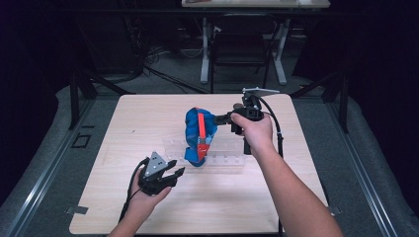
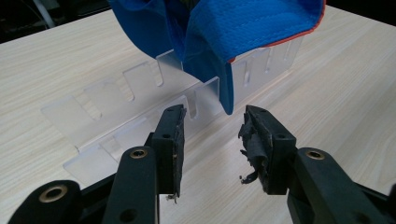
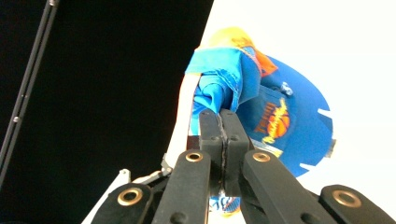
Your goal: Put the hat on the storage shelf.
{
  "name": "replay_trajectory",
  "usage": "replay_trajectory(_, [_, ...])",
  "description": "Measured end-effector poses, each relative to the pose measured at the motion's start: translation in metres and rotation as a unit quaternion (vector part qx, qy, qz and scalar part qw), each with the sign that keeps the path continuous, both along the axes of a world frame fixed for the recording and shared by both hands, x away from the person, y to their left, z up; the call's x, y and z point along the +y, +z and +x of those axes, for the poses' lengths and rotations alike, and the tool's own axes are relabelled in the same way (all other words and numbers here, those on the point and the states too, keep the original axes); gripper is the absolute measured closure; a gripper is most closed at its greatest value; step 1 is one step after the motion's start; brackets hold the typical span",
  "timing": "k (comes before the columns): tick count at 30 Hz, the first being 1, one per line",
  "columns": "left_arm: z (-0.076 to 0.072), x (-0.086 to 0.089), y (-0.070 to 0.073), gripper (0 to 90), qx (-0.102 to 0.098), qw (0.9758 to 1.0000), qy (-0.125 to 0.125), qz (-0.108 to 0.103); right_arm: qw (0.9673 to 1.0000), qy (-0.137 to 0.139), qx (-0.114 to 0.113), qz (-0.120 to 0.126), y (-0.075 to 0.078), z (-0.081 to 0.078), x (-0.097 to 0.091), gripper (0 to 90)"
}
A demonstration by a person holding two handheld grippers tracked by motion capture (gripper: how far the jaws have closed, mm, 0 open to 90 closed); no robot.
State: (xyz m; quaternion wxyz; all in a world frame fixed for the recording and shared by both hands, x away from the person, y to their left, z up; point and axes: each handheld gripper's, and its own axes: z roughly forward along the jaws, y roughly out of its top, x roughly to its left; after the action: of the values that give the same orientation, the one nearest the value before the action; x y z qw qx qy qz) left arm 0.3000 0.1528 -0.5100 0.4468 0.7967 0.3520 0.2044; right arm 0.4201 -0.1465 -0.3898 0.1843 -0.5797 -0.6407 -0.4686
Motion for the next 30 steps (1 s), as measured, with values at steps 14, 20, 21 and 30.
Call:
replay_trajectory(14, [-0.003,0.012,-0.004,56.2,0.000,1.0000,0.004,-0.007,0.9951,-0.031,-0.008,-0.093,-0.011,0.001,-0.016,77.5])
replay_trajectory(20, [-0.003,0.019,-0.008,51.8,0.010,0.9999,0.003,-0.011,0.9882,-0.036,-0.022,-0.148,-0.011,0.000,-0.024,70.0])
replay_trajectory(21, [-0.003,0.021,-0.009,49.9,0.014,0.9998,0.006,-0.012,0.9862,-0.035,-0.026,-0.160,-0.011,-0.002,-0.025,69.0])
replay_trajectory(30, [-0.005,0.033,-0.011,46.1,0.020,0.9995,0.019,-0.016,0.9828,-0.022,-0.031,-0.181,-0.010,-0.009,-0.030,66.9])
